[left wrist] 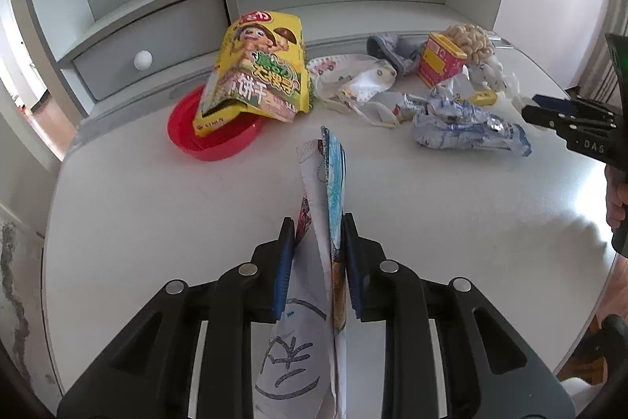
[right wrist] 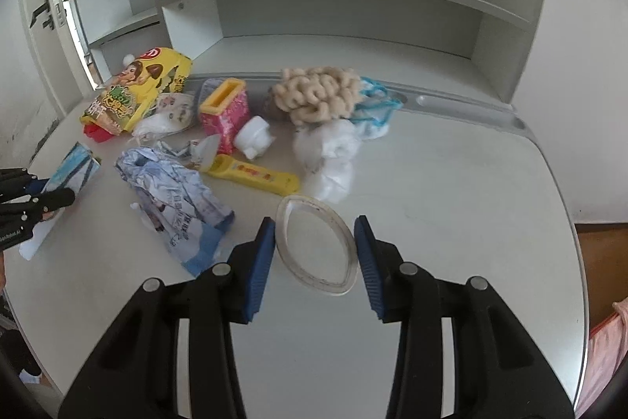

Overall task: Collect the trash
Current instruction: 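Grasp the clear plastic ring with the right tool, then carry the ring and paper to the bin and open both tools over it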

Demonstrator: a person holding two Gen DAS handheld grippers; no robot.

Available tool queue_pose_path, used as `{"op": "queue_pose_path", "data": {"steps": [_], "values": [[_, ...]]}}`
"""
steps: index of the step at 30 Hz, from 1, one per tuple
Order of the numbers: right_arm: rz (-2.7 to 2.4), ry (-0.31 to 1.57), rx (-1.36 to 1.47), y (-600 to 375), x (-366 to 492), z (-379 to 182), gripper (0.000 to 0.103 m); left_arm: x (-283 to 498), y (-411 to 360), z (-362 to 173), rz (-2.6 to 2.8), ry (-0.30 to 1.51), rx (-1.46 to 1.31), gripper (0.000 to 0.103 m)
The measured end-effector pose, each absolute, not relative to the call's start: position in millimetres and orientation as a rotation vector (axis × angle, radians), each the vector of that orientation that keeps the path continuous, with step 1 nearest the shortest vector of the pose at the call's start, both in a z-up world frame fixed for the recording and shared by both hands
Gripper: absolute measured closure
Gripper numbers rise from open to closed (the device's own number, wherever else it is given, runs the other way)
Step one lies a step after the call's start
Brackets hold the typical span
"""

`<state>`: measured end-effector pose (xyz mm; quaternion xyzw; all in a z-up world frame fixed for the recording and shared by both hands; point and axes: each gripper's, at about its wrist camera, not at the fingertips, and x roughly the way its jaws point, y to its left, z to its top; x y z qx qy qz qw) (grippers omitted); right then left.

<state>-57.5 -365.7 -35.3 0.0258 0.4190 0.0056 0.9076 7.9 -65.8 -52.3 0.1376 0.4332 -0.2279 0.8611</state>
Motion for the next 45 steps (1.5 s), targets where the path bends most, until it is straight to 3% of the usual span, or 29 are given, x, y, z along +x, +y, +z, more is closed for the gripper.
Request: {"op": "queue_pose_path", "data": {"steps": [11,16,22,27,31,35,41,45], "values": [[0.010,0.860,0.091,-372.2,-70.1,-40.8,0.062,1.7,-72.6,-40.7,-0.489,0.883,0.289,0.079],[-0.011,0.791,0.110,-388.9,-92.9,-13.9,0.062,-10.8,-96.3,-10.7,-0.577,0.827,0.279,0.079],[-0.160,0.690,0.197,-456.0,-180.1,28.2,0.062,-71.4,-209.9,37.1,-0.923,0.684,0.375,0.079],[-0.362,0.639,0.397,-535.0,-294.8,33.6,0.062,-160.4,-326.0,43.2,-1.274,0.621,0.513,0.079],[-0.477,0.648,0.570,-588.7,-368.7,7.4,0.061,-237.3,-403.0,8.5,-1.517,0.694,0.614,0.079],[-0.533,0.725,0.811,-634.8,-418.8,-69.8,0.061,-293.4,-453.0,-65.3,-1.633,0.835,0.725,0.079],[-0.559,0.896,1.115,-662.2,-454.0,-205.1,0.061,-308.7,-495.7,-197.0,-1.540,1.134,0.868,0.080],[-0.542,0.950,1.242,-662.6,-462.9,-258.6,0.061,-309.0,-504.1,-226.7,-1.498,1.221,0.880,0.080]]}}
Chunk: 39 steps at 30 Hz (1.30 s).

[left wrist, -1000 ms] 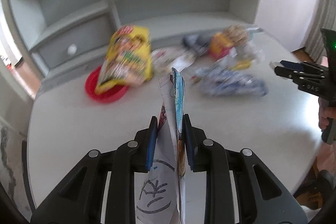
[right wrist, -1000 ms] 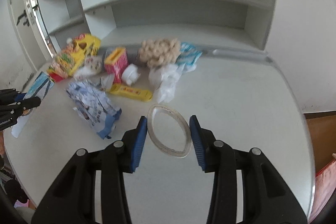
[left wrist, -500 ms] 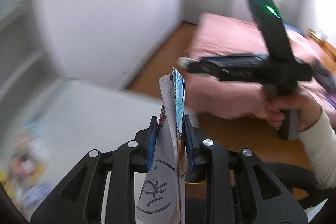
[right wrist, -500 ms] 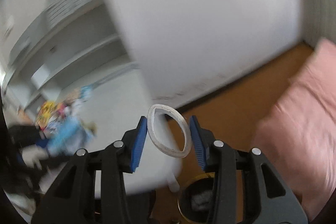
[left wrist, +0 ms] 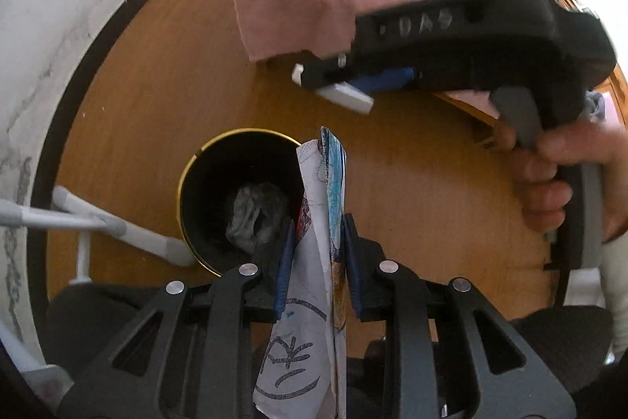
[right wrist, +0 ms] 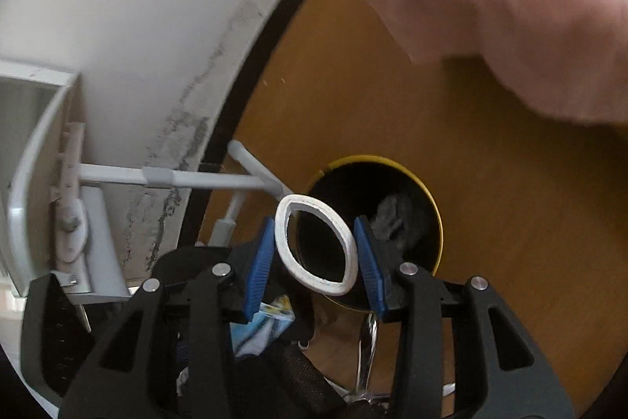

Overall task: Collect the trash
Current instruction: 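Carry the ring and paper to the bin and open both tools over it, then grasp the yellow cookie bag with the left tool while the right grasps the silver wrapper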

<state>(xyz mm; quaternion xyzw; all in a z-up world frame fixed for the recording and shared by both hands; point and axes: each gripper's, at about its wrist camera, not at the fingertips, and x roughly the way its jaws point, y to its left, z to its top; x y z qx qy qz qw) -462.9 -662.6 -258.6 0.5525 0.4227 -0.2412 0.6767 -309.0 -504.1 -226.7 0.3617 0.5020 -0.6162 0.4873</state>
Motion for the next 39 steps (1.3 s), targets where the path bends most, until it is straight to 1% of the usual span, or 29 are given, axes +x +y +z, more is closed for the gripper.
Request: {"op": "queue_pose_path", "data": {"steps": [3,4,5,6,7,9,14,17,19,20,22,24,26,28,33,35,39], "values": [[-0.531,0.955,1.288,-659.3,-463.7,-273.7,0.060,-308.5,-506.2,-229.6,-1.492,1.203,0.881,0.078],[-0.533,0.960,1.290,-659.9,-463.9,-274.3,0.059,-308.0,-501.3,-228.4,-1.482,1.184,0.883,0.072],[-0.537,0.965,1.294,-659.6,-464.9,-274.1,0.042,-309.6,-500.3,-229.4,-1.473,1.175,0.885,0.063],[-0.550,0.965,1.304,-660.7,-468.4,-272.1,0.018,-310.2,-500.0,-229.8,-1.466,1.172,0.883,0.034],[-0.566,0.951,1.304,-664.1,-470.5,-268.8,0.012,-309.3,-500.6,-228.3,-1.461,1.156,0.873,0.016],[-0.587,0.924,1.293,-670.1,-480.0,-265.2,0.011,-309.8,-503.0,-221.8,-1.460,1.114,0.865,0.016],[-0.606,0.848,1.326,-676.7,-493.4,-245.3,0.011,-310.9,-503.0,-210.8,-1.492,1.099,0.828,0.015],[-0.663,0.795,1.277,-677.9,-504.7,-216.0,0.011,-314.6,-493.6,-175.3,-1.551,0.985,0.762,0.015],[-0.748,0.788,1.155,-674.3,-506.6,-182.5,0.011,-315.9,-480.8,-136.0,-1.594,0.891,0.709,0.012],[-0.798,0.779,1.064,-669.8,-505.6,-160.9,0.011,-314.3,-471.1,-111.3,-1.610,0.830,0.674,0.012],[-0.879,0.742,0.903,-658.6,-501.8,-123.3,0.007,-308.3,-451.7,-69.6,-1.620,0.722,0.619,0.010],[-0.952,0.679,0.730,-640.4,-493.6,-84.5,0.007,-292.1,-430.6,-31.4,-1.595,0.628,0.559,0.010],[-0.960,0.639,0.617,-624.0,-480.5,-59.8,0.007,-261.8,-401.1,1.1,-1.495,0.554,0.494,0.010],[-0.951,0.629,0.544,-609.8,-459.2,-44.9,0.007,-224.6,-367.6,19.6,-1.353,0.517,0.441,0.009],[-0.773,0.655,0.451,-577.8,-382.5,-30.4,0.007,-121.2,-262.4,28.1,-0.903,0.546,0.359,0.009],[-0.650,0.684,0.397,-557.2,-338.2,-27.2,0.007,-78.9,-203.1,20.9,-0.695,0.593,0.323,0.009],[-0.410,0.719,0.318,-506.7,-255.0,-22.0,0.007,-21.5,-101.6,0.2,-0.403,0.712,0.234,0.009]]}}
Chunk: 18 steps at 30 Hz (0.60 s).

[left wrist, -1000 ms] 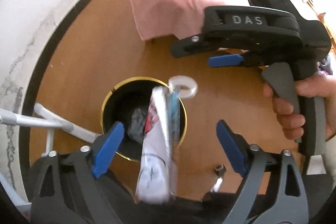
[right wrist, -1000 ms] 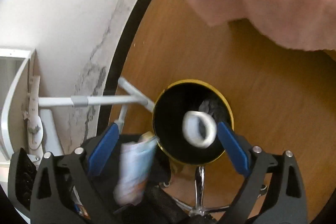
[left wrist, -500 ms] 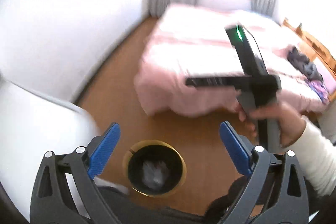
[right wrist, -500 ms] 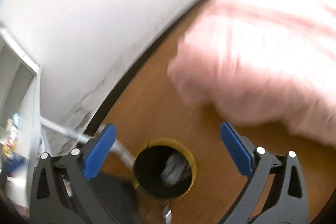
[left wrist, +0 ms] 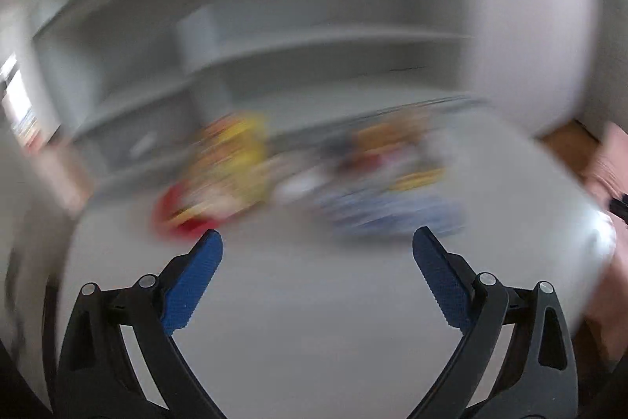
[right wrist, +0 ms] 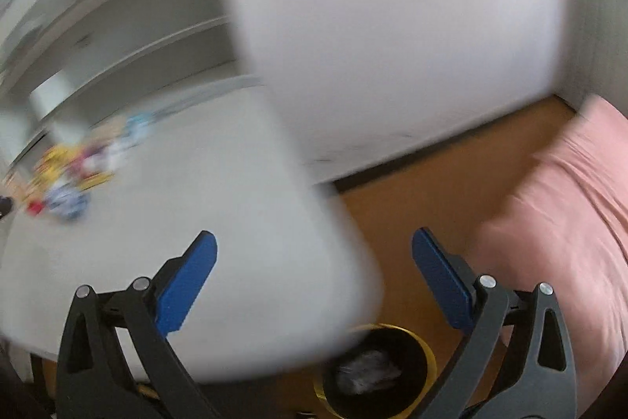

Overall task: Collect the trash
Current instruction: 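Grasp the yellow cookie bag with the left tool while the right grasps the silver wrapper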

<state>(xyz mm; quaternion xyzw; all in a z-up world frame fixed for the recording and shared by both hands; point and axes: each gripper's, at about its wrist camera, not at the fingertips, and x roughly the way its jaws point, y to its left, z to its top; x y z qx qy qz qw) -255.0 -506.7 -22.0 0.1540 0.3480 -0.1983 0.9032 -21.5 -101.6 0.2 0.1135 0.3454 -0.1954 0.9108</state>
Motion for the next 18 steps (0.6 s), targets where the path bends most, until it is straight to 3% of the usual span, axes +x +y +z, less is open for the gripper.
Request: {"op": "queue_pose_path", "data": {"steps": [5,8,16,18], "values": [[-0.132,0.762,0.159,-424.1,-166.4,-18.6,0.007,13.3,-3.1,-17.8,-0.242,0.823,0.093,0.009],[0.011,0.779,0.072,-374.4,-124.0,-16.9,0.007,26.2,16.1,-14.7,-0.249,0.827,0.050,0.009],[0.226,0.819,-0.023,-295.5,-41.6,-26.7,0.008,91.7,-52.5,-0.4,-0.366,0.828,0.180,0.008],[0.240,0.839,-0.051,-282.9,-26.9,-30.7,0.013,109.8,-69.4,-10.2,-0.373,0.852,0.232,0.009]]}}
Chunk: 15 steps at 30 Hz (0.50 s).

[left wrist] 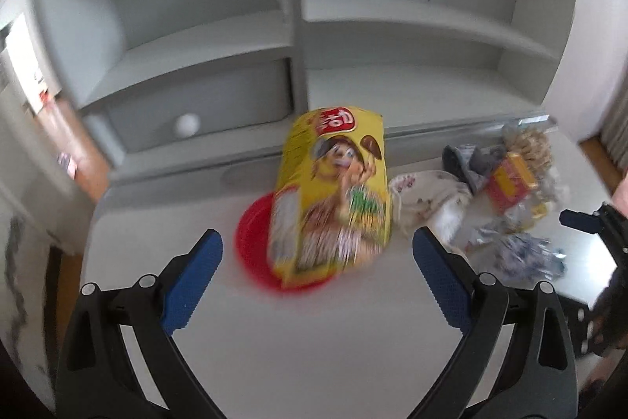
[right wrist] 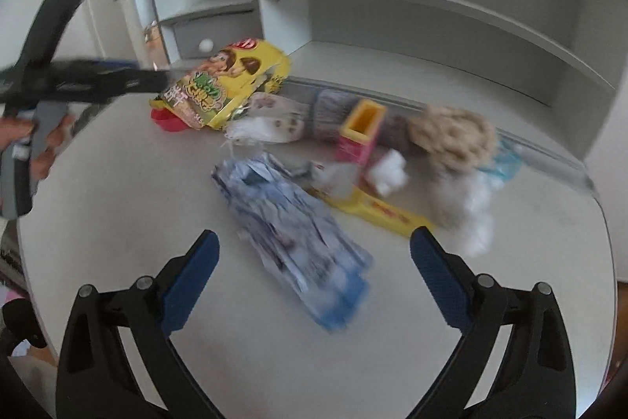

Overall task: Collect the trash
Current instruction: 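Grasp the yellow cookie bag with the left tool while the right grasps the silver wrapper, then lift both held bags and carry them toward the bin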

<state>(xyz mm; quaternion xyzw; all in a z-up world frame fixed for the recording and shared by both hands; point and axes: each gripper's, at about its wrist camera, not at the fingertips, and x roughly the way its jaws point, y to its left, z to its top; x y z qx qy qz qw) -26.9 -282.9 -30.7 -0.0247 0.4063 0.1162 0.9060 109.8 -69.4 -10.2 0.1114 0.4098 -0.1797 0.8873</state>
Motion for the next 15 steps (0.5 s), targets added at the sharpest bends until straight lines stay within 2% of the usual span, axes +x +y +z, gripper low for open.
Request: {"op": "queue_pose_path", "data": {"steps": [4,5,6,7,8,11,15], "values": [[0.259,0.880,-0.065,-274.4,-15.3,-41.6,0.030,140.2,-89.8,-32.9,-0.359,0.901,0.308,0.009],[0.275,0.894,-0.058,-273.4,-12.6,-44.3,0.039,144.8,-90.8,-36.9,-0.365,0.911,0.311,0.009],[0.287,0.906,-0.046,-274.6,-10.2,-46.5,0.045,148.0,-91.2,-40.1,-0.374,0.918,0.307,0.013],[0.284,0.906,-0.041,-275.3,-9.4,-47.1,0.048,150.2,-89.9,-42.5,-0.397,0.924,0.293,0.028],[0.290,0.901,-0.031,-276.2,-9.5,-46.5,0.055,151.6,-88.6,-43.8,-0.410,0.928,0.284,0.029],[0.307,0.908,0.036,-286.2,-12.3,-45.7,0.058,149.5,-82.6,-37.6,-0.440,0.907,0.244,0.043],[0.303,0.884,0.122,-301.2,-19.6,-37.9,0.059,141.2,-67.8,-18.8,-0.431,0.854,0.184,0.047]]}}
